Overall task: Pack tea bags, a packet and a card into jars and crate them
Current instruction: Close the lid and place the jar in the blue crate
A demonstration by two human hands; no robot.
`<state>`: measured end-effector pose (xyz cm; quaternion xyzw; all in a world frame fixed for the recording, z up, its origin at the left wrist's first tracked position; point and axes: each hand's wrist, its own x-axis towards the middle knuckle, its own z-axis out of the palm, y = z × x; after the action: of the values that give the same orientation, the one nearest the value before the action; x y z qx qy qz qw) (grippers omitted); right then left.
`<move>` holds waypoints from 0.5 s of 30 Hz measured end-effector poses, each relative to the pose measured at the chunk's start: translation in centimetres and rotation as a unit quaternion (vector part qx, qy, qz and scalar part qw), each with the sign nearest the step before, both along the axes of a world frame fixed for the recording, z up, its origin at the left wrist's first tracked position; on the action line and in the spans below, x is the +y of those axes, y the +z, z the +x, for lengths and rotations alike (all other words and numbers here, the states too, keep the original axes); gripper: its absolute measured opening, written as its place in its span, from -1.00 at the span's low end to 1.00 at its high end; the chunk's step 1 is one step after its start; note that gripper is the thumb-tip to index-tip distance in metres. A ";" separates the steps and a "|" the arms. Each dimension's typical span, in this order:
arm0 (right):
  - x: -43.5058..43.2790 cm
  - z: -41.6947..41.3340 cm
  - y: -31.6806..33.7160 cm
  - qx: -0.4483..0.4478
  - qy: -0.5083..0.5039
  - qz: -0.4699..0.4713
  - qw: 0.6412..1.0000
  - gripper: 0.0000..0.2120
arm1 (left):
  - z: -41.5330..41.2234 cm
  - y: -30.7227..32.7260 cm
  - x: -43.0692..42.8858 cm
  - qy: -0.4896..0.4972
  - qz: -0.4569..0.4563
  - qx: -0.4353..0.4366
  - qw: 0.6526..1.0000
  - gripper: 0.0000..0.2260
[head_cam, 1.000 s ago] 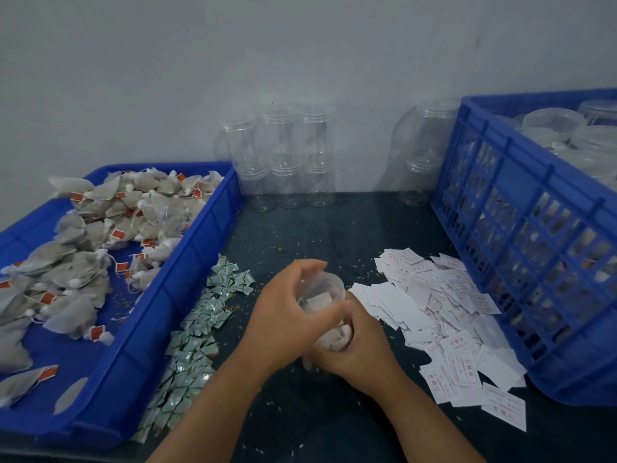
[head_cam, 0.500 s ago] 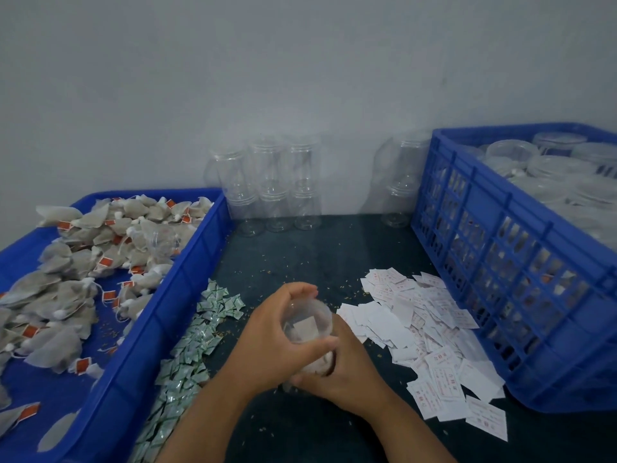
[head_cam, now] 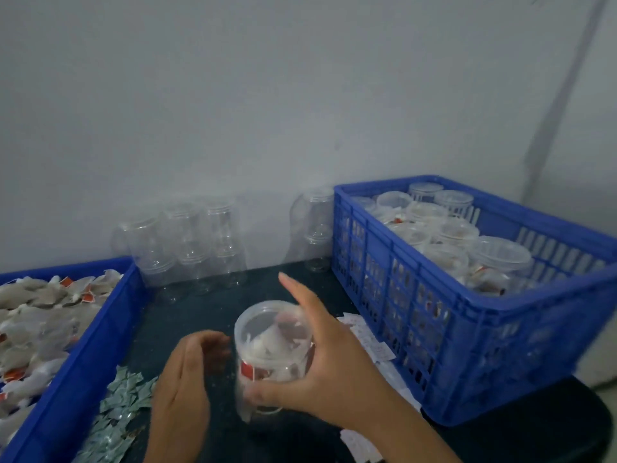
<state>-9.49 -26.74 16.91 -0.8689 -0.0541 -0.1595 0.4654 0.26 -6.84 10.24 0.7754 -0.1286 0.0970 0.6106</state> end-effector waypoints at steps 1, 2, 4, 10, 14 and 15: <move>-1.1 -0.4 2.0 -0.004 -0.015 0.012 1.000 0.14 | 0.7 -0.3 -0.7 0.012 0.057 -0.003 0.998 -0.66; -2.3 -0.6 4.1 -0.004 -0.033 0.017 0.999 0.10 | 1.2 -0.7 -1.4 0.014 0.119 -0.003 0.993 -0.66; -4.8 -0.4 8.1 -0.008 -0.071 -0.019 0.997 0.03 | 2.0 -1.7 -3.3 -0.010 0.210 -0.003 0.978 -0.64; -11.8 4.3 16.2 -0.013 -0.163 -0.116 0.980 0.11 | 3.2 -3.6 -9.9 -0.093 0.263 -0.004 0.960 -0.57; -17.4 8.2 17.2 -0.011 -0.245 -0.132 0.961 0.04 | 2.7 -2.0 -14.3 -0.196 0.190 -0.062 0.960 -0.83; -18.9 9.2 17.1 -0.013 -0.270 -0.136 0.953 0.03 | 2.4 -1.2 -15.4 -0.220 0.164 -0.080 0.958 -0.90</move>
<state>-0.29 -45.66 34.06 -0.9038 0.1555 -0.2820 0.2819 2.69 -22.21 9.08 0.8073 -0.3584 -0.0006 0.4689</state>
